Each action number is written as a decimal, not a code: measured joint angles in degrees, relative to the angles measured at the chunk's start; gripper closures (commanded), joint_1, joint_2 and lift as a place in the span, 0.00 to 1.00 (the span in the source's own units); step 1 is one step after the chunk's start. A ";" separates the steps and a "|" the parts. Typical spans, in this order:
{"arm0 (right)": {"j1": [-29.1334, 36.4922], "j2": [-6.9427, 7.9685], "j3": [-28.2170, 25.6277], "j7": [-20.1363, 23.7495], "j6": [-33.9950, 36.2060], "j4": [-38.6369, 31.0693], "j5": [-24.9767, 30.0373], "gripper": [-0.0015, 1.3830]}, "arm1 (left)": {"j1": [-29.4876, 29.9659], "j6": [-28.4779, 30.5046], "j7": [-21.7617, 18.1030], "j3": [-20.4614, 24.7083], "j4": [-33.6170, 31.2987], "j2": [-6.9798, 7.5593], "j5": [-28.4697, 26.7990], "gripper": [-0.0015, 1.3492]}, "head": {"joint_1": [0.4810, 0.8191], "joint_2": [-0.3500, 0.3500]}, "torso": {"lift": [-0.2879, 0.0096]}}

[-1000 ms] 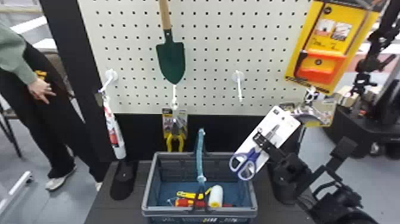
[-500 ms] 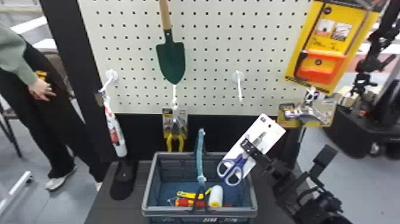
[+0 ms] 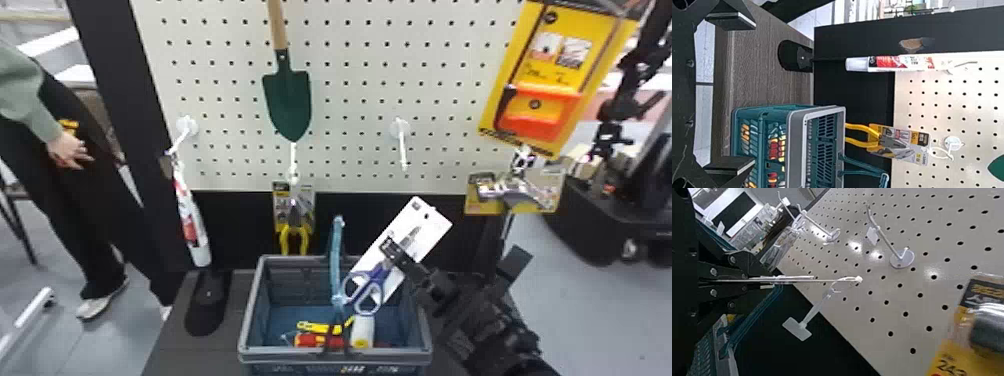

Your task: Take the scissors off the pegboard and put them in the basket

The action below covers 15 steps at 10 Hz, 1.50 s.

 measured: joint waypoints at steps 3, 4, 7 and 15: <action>-1.68 0.16 5.03 -0.56 -2.14 4.31 -2.99 0.93 | -0.21 -0.22 -0.15 0.08 0.29 0.07 0.08 0.08 | 0.20 0.50 | 0.63; -1.91 0.16 6.22 -0.64 -2.59 5.16 -3.68 0.93 | -0.25 -0.30 -0.18 0.09 0.35 0.09 0.12 0.08 | 0.20 0.50 | 0.63; -2.43 0.16 9.61 -0.99 -3.84 7.88 -6.03 0.69 | -0.30 -0.51 -0.18 0.10 0.51 0.22 0.33 0.08 | 0.20 0.50 | 0.63; -2.36 -0.27 9.78 -1.05 -4.97 8.31 -6.55 0.13 | -0.13 -0.77 -0.43 0.18 0.79 0.27 0.61 0.08 | 0.20 0.50 | 0.63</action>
